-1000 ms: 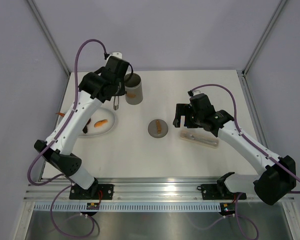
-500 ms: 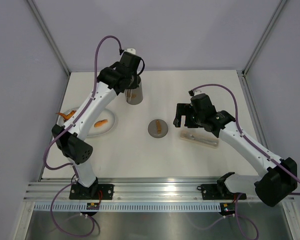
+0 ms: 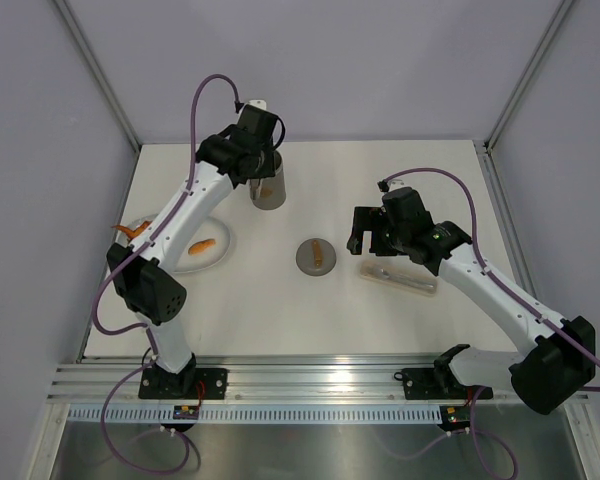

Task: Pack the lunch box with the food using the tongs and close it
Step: Place the fake food in the packing box, then pick up the fake food from the plate.

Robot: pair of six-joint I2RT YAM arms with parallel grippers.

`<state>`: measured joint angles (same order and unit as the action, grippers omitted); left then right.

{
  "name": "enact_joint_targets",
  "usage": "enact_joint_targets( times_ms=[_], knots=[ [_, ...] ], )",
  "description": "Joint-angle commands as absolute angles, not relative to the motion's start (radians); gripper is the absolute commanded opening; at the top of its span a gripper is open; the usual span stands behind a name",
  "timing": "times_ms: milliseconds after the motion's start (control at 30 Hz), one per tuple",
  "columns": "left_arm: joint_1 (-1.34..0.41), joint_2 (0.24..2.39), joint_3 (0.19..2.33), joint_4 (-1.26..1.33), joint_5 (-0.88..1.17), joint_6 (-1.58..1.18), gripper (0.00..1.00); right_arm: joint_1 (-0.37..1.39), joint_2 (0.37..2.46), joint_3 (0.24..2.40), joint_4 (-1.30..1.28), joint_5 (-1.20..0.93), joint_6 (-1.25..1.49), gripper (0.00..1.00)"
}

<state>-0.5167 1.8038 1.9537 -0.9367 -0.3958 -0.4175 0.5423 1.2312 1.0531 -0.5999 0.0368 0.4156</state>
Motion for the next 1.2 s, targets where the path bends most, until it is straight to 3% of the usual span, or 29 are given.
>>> enact_joint_targets(
  times_ms=[0, 133, 300, 467, 800, 1167],
  knots=[
    [-0.517, 1.795, 1.956, -0.877, -0.384, -0.414, 0.42, 0.541, 1.206, 1.057, -0.601, 0.049, 0.419, 0.99],
    [-0.518, 1.766, 1.953, -0.882, -0.377, -0.423, 0.34, 0.541, 1.209, 1.058, -0.600, 0.049, 0.419, 0.99],
    [-0.518, 1.645, 1.904, -0.914, -0.413, -0.437, 0.09, 0.541, 1.216, 1.061, -0.595, 0.046, 0.417, 0.99],
    [-0.496, 1.525, 1.761, -1.005, -0.501, -0.474, 0.03, 0.541, 1.227, 1.068, -0.581, 0.035, 0.411, 0.99],
    [-0.305, 1.307, 1.426, -1.123, -0.525, -0.554, 0.08, 0.541, 1.241, 1.058, -0.546, 0.012, 0.399, 0.99],
    [-0.141, 1.414, 1.304, -1.092, -0.477, -0.529, 0.21, 0.541, 1.253, 1.072, -0.537, 0.009, 0.370, 0.99]
  ],
)
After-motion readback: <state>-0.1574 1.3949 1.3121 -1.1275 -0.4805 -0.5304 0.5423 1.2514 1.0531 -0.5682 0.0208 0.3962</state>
